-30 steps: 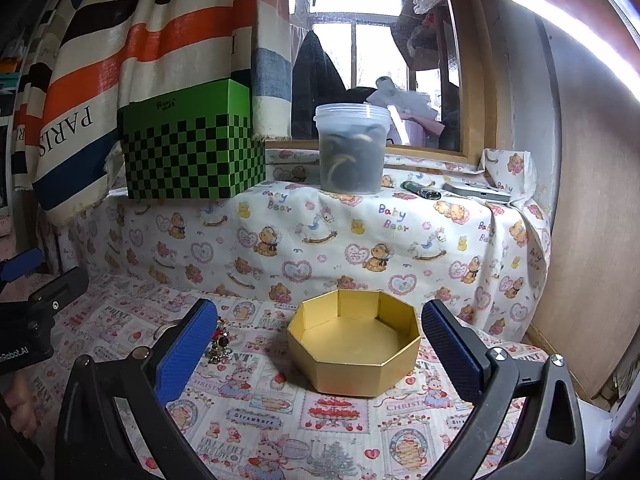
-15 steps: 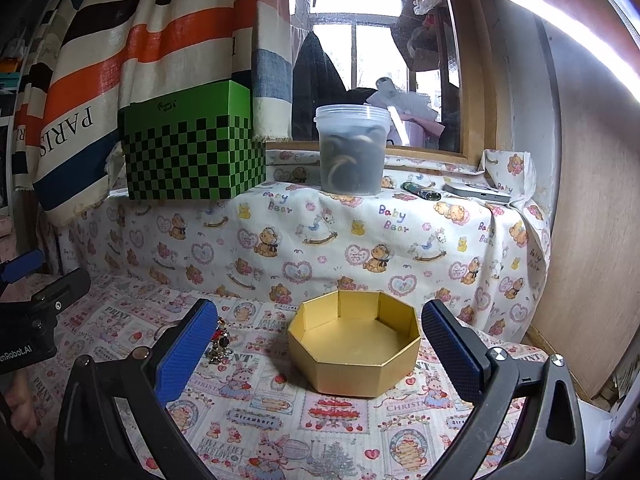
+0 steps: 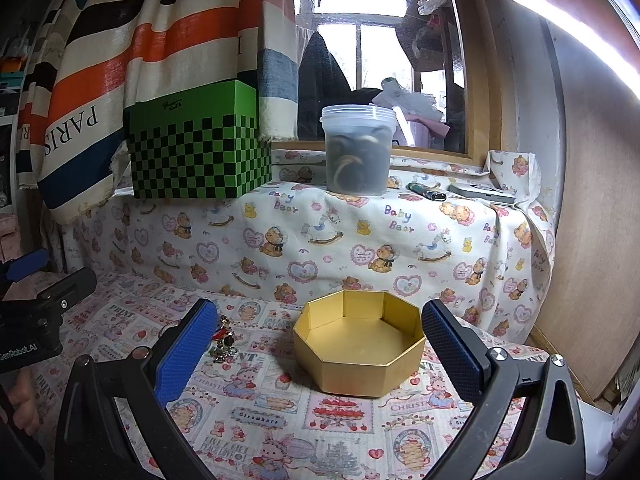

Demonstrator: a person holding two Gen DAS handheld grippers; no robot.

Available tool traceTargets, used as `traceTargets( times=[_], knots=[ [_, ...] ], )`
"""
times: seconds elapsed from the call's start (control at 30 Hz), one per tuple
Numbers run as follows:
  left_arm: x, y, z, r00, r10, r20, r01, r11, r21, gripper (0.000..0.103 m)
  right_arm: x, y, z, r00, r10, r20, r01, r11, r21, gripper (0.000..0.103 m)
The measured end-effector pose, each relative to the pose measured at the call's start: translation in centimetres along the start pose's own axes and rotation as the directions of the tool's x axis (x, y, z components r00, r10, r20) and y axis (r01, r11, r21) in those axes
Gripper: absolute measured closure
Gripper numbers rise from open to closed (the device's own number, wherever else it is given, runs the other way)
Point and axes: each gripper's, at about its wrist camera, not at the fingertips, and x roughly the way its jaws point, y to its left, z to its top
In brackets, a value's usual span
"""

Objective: Organize jewelry

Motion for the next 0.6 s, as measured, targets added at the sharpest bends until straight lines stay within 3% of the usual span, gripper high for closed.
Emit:
traceTargets(
  times=[0.6],
  knots=[
    [0.17, -0.07, -0.15, 1.0, 0.006, -0.003, -0.006, 1.0, -0.002, 0.0, 0.0, 0.02, -0.03, 1.0, -0.006, -0.004, 0.006, 1.0, 0.007, 0.0]
  ],
)
